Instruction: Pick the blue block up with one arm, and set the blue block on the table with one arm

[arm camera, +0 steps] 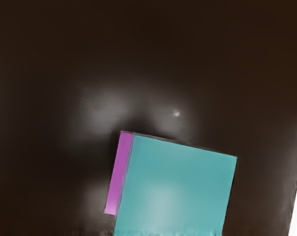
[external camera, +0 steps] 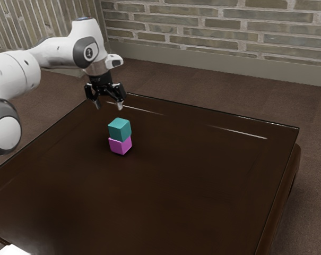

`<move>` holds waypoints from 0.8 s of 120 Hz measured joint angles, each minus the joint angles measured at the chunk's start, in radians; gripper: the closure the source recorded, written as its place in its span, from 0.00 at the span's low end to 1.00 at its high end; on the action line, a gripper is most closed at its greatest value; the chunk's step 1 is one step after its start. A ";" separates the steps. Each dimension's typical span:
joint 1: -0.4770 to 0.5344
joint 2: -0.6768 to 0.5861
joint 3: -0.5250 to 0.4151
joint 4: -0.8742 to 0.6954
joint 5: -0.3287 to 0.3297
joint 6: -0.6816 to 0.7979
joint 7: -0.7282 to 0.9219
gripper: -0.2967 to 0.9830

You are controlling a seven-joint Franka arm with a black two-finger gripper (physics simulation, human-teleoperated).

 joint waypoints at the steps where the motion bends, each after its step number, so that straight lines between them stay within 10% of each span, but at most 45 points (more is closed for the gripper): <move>1: 0.000 0.000 -0.002 -0.003 0.002 0.000 -0.001 0.23; 96: -0.008 0.104 -0.064 -0.057 0.139 0.093 0.055 0.23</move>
